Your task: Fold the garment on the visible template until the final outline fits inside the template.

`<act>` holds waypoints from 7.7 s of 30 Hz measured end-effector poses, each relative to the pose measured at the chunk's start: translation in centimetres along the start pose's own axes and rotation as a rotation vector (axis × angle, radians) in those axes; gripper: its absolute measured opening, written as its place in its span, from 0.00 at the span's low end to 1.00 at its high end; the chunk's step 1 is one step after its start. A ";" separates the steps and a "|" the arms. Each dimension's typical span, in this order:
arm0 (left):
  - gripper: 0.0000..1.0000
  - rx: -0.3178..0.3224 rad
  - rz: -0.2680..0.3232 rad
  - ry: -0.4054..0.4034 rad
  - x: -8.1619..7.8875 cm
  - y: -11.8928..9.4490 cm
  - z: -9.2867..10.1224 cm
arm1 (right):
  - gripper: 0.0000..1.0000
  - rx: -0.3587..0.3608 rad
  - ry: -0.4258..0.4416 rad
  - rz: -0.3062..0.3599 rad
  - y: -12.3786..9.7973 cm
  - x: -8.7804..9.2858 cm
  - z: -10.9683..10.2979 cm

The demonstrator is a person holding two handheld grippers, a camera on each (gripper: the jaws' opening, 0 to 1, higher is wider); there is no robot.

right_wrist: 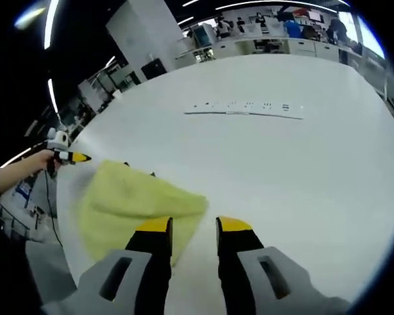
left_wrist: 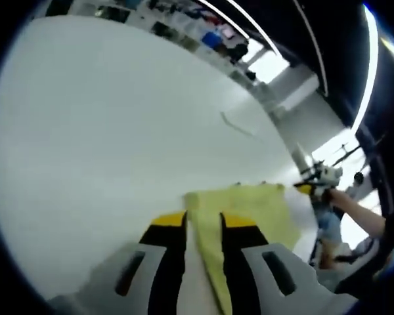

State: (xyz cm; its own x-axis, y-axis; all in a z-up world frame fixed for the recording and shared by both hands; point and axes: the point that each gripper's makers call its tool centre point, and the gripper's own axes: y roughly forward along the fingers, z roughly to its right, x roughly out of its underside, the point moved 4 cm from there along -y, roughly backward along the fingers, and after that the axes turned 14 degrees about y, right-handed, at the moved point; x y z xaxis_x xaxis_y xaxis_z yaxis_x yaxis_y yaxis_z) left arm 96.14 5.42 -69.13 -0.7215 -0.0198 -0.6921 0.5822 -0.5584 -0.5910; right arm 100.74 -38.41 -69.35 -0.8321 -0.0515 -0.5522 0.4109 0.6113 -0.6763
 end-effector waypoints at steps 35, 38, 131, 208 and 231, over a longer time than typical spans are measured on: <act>0.74 -0.114 0.117 0.325 4.4 -14.4 9.3 | 0.86 0.018 -0.062 0.175 -15.0 8.4 -8.4; 0.77 -0.115 0.136 0.312 4.6 -15.6 9.9 | 0.86 0.021 -0.058 0.195 -16.3 9.2 -8.7; 0.49 0.131 -0.236 0.673 -0.3 5.0 5.4 | 0.38 -0.129 -0.629 -0.205 0.5 0.4 -4.5; 0.00 0.103 -0.397 0.840 -1.9 10.1 3.0 | 0.02 -0.163 -0.787 -0.288 9.3 -2.9 -3.8; 0.00 0.102 -0.386 0.809 -1.3 10.8 2.0 | 0.03 -0.127 -0.775 -0.307 11.2 -2.2 -2.8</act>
State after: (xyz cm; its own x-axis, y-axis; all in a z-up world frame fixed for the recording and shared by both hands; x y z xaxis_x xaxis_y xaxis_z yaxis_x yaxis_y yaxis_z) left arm 102.64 -2.24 -73.82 -0.3531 0.7528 -0.5556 0.2902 -0.4764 -0.8299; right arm 106.13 -29.24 -74.38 -0.3902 -0.7292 -0.5622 0.1242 0.5633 -0.8169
